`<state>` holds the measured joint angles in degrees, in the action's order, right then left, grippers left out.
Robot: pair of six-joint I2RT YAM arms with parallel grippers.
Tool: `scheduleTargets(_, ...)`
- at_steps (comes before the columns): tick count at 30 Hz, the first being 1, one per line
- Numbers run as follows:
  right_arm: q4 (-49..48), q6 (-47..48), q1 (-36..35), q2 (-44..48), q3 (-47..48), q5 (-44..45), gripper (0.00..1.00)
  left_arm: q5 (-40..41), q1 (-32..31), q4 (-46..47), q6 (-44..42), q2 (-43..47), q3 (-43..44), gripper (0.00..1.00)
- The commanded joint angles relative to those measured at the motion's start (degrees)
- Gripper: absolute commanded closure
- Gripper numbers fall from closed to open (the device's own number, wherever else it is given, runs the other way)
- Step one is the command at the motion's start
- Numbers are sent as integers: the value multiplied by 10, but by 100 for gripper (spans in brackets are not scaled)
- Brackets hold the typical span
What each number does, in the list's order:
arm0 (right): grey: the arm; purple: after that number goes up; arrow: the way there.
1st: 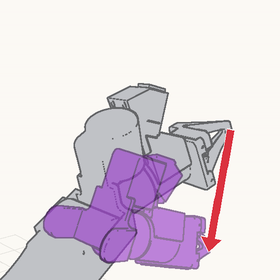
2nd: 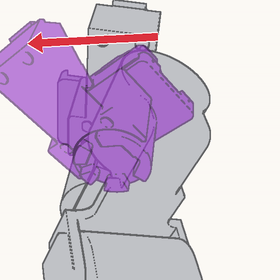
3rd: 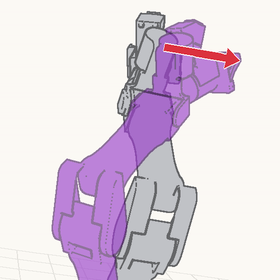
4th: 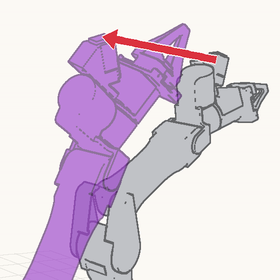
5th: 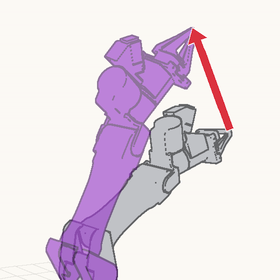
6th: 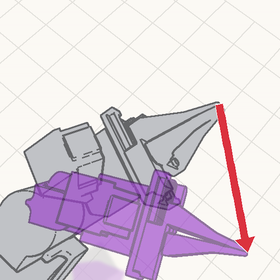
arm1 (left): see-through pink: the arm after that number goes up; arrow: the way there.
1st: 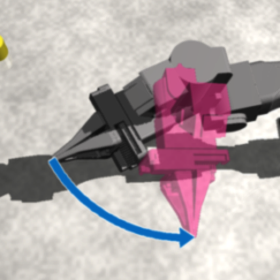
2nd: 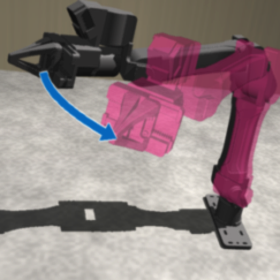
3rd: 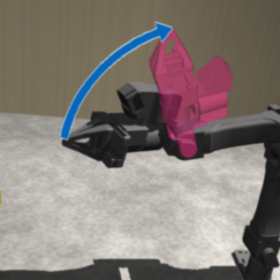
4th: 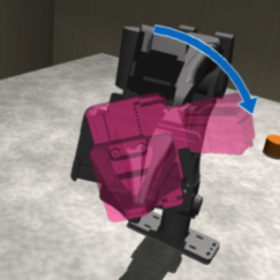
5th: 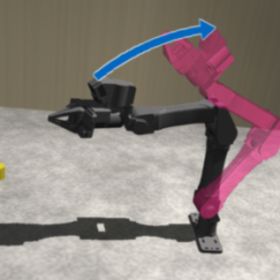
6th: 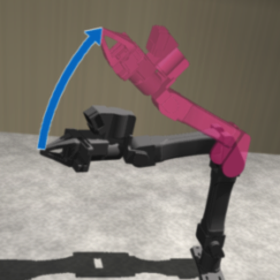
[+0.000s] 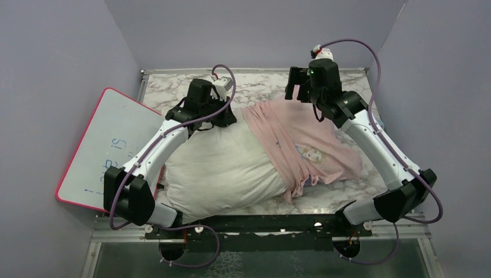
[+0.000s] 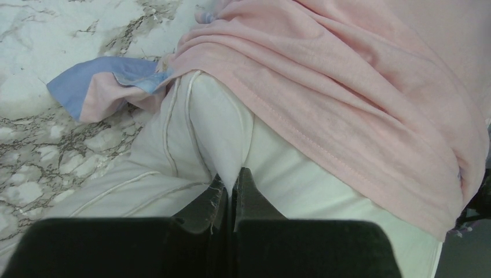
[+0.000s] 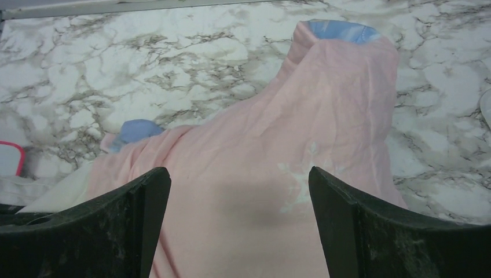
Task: Remove the pillowcase from the pillow
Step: Remove the pillow from the pillowcase.
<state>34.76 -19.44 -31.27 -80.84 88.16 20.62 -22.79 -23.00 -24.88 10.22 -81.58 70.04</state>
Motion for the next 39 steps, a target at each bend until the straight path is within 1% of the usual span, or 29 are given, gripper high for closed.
scheduleTargets(1,29,35,16,-48,50,-101,6,-10,-4,-26,3,34,-9,100)
scheduleTargets(3,41,50,17,-79,74,-118,6,-17,-4,-26,3,35,-8,100)
scheduleTargets(6,54,59,16,-120,115,-109,5,-23,-4,-26,5,40,-6,100)
scheduleTargets(9,59,91,17,-164,143,-116,4,-27,-4,-26,6,50,-7,100)
scheduleTargets(13,114,119,17,-243,209,-122,4,-33,-4,-26,6,63,-10,100)
scheduleTargets(14,133,122,17,-262,225,-123,8,-33,-4,-26,5,66,-11,100)
scheduleTargets(16,156,119,16,-285,235,-121,24,-31,-4,-26,5,74,-12,100)
scheduleTargets(18,153,110,17,-281,220,-91,45,-26,-4,-25,5,80,-13,100)
scheduleTargets(22,84,103,20,-224,151,-5,77,-10,-4,-25,7,90,-14,100)
scheduleTargets(23,70,102,23,-211,141,11,81,-6,-4,-25,7,91,-14,100)
scheduleTargets(25,51,101,40,-191,127,27,83,2,-4,-25,9,94,-15,100)
scheduleTargets(28,50,92,77,-177,120,55,89,11,-4,-25,12,96,-18,100)
scheduleTargets(31,65,75,127,-171,119,50,94,14,-4,-25,14,100,-22,100)
scheduleTargets(34,66,63,164,-158,110,23,94,15,-4,-25,16,103,-24,100)
scheduleTargets(36,65,59,172,-148,107,-5,95,14,-4,-25,17,103,-25,100)
scheduleTargets(38,54,65,173,-131,104,-67,94,12,-4,-24,19,103,-23,100)
scheduleTargets(39,45,67,172,-124,101,-106,91,10,-4,-23,19,104,-22,100)
